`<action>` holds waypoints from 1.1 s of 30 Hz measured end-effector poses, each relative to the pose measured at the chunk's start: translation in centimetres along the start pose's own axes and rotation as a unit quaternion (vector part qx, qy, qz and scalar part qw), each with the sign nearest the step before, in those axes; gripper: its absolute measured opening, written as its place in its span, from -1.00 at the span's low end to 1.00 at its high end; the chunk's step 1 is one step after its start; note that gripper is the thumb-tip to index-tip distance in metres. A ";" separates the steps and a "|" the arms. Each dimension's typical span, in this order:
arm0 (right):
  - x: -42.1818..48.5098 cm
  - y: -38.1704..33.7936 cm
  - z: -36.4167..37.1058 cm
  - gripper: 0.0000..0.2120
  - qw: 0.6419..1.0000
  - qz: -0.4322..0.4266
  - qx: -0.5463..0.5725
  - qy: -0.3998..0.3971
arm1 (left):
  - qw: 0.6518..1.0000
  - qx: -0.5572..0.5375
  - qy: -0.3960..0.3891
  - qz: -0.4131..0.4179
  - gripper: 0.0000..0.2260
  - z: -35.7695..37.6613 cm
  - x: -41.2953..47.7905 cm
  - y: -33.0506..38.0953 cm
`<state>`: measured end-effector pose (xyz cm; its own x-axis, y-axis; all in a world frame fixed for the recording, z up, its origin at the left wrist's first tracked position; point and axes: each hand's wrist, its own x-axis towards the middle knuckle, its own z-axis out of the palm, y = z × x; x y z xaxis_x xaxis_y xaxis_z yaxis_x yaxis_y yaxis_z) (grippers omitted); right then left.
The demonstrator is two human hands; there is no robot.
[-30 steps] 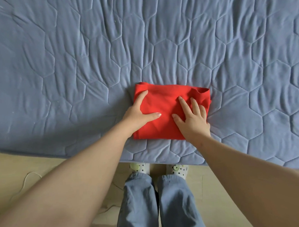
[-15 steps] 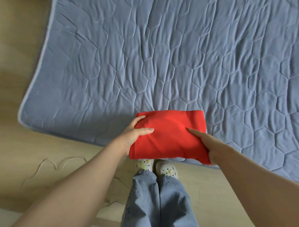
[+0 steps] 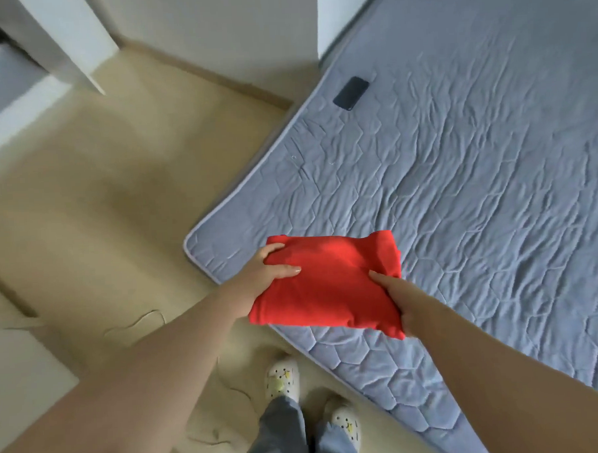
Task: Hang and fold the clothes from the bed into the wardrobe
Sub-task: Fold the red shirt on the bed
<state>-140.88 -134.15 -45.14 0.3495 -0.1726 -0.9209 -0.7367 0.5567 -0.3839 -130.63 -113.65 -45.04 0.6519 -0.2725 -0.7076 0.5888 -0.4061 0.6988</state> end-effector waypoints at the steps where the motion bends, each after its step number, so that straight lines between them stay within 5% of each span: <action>1: -1.1 -1.2 2.0 -0.74 1.000 -0.020 -0.015 -0.009 | 1.000 -0.007 0.017 0.009 -0.49 -1.7 -0.7 1.1; 12: -8.9 -10.7 27.4 -0.59 0.962 -0.210 -0.161 -0.074 | 0.973 -0.137 0.165 0.090 -0.54 -24.6 -7.2 10.1; 33: -14.5 -17.2 74.2 -0.61 0.879 -0.277 -0.289 -0.258 | 0.885 -0.247 0.372 0.135 -0.58 -65.0 -12.7 15.9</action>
<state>-90.31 -80.98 -20.20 0.8537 0.1880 -0.4857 -0.4897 -0.0279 -0.8715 -98.52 -59.96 -18.14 0.8261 0.4233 -0.3721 0.3816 0.0660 0.9220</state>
